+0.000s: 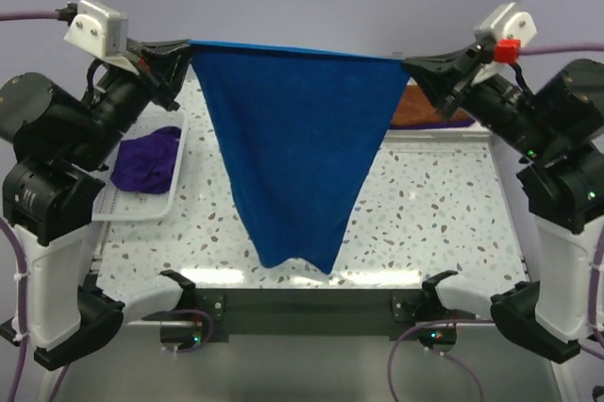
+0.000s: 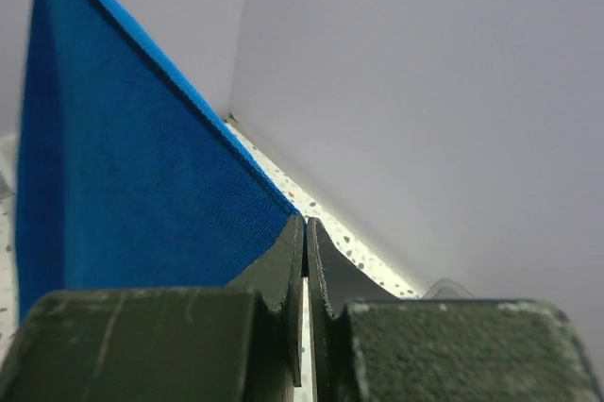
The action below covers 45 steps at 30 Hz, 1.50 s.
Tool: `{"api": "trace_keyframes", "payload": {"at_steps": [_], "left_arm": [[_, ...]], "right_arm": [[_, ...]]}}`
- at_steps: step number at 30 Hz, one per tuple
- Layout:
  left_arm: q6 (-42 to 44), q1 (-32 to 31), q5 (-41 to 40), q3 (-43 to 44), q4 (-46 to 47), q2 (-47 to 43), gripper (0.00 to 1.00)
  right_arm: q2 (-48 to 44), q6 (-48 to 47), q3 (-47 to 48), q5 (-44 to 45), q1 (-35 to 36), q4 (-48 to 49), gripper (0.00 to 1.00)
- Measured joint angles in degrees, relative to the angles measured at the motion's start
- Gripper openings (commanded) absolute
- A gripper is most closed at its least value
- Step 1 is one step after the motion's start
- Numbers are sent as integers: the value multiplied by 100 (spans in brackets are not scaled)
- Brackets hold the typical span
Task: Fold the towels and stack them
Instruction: Flatten out the crumpled towel, then fold the towel
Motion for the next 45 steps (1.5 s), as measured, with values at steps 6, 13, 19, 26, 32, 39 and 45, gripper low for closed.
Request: {"api": "trace_keyframes", "payload": {"at_steps": [6,13,19,26,32,39,45], "left_arm": [[35,42,-1241,-57,271,949,0],[72,531,-2468,-256,1126,3156,0],[-4,994,-2402,-291,1674,4955,0],[-157,1462,-1698,-105,2146,5768,0],[-138,1641,-1165,-887,2855,5377,0],[-17,1683,-564,-2551,3003,4675,0],[52,1674,-236,-3740,2769,3943,0]], "right_arm": [[1071,-37,83,1023,-33,328,0],[3213,-68,236,1773,-367,975,0],[4819,-50,313,1834,-514,1390,0],[5539,-57,431,1591,-514,1926,0],[5460,-118,140,1272,-527,2369,0],[5025,-153,-1259,911,-553,2179,0],[4625,-85,-2120,647,-546,1733,0]]}}
